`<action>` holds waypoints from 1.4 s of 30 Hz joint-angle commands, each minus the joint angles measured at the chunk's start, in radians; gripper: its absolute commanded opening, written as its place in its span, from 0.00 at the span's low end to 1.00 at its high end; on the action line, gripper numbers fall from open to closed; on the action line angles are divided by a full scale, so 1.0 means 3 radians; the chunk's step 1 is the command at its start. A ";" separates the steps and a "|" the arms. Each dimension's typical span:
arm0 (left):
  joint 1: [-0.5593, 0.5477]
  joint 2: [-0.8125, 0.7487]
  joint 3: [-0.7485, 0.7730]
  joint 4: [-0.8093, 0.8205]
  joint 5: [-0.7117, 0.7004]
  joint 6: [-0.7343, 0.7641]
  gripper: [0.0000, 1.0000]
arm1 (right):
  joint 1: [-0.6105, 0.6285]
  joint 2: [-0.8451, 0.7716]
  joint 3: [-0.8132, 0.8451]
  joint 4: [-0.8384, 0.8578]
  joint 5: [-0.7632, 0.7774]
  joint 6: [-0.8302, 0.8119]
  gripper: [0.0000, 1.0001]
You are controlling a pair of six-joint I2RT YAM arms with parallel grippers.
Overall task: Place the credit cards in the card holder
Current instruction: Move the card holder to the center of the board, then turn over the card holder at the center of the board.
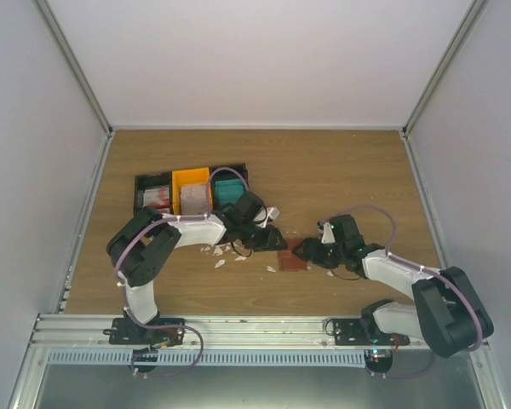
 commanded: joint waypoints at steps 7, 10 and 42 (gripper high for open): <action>-0.0123 0.0425 0.0483 -0.0630 -0.0117 0.0123 0.19 | -0.0314 0.0013 -0.0451 0.0980 -0.1084 -0.0089 0.53; -0.0140 0.0458 0.0524 -0.0708 -0.0163 0.0107 0.11 | -0.0328 0.0054 -0.0475 0.1200 -0.1186 -0.0088 0.52; 0.0143 -0.1349 -0.0082 -0.0862 -0.2090 0.0021 0.58 | 0.0506 0.0523 0.1410 -0.2094 0.2715 -0.0386 0.01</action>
